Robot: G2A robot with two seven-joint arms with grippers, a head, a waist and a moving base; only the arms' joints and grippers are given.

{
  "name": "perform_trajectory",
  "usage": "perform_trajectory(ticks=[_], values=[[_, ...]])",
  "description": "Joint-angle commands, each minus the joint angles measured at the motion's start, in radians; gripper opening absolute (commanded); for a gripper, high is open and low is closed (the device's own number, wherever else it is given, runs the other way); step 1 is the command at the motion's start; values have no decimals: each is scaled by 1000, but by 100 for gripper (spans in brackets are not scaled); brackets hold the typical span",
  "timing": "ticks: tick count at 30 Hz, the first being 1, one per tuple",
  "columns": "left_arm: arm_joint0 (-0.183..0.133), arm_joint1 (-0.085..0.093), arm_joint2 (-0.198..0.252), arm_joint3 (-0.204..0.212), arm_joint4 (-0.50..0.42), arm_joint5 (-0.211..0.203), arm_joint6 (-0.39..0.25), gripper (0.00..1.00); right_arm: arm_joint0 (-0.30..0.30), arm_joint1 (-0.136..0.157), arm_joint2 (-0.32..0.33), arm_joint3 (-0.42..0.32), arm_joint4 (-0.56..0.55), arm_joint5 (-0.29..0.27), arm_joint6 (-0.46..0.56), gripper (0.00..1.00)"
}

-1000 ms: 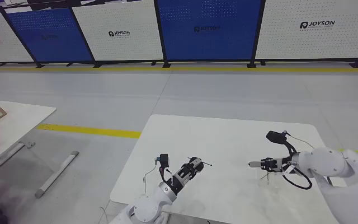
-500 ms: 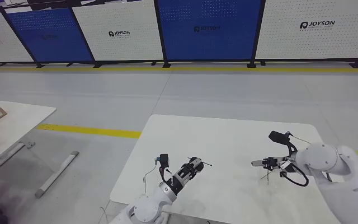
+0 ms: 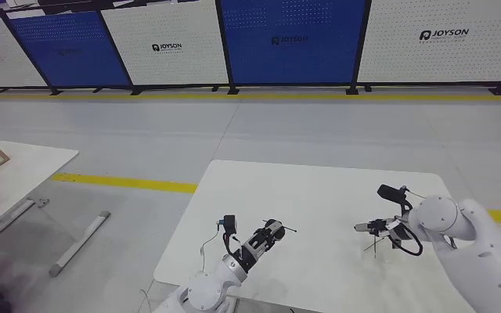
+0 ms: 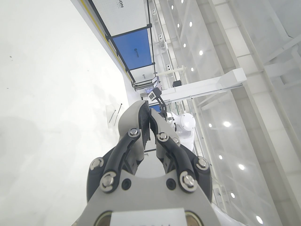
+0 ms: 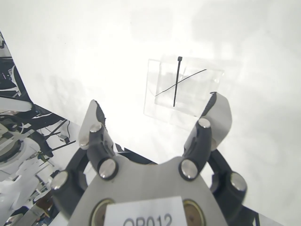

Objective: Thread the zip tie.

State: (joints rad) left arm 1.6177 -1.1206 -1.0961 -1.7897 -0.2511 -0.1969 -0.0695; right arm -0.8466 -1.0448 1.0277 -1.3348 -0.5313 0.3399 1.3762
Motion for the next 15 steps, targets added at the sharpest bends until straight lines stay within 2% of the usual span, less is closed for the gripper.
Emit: perform_trajectory(ticks=[1,4,8,15], values=[[0,0,0,0,0,0,0,0,6,-4,1,20,-16,0,4,38],[0,0,0,0,0,0,0,0,11,-11,5,36,-36,0,12,36],[0,0,0,0,0,0,0,0,9,-20,6,50,-52,0,14,40],[0,0,0,0,0,0,0,0,31,-38,-9,113,-63,0,14,39]])
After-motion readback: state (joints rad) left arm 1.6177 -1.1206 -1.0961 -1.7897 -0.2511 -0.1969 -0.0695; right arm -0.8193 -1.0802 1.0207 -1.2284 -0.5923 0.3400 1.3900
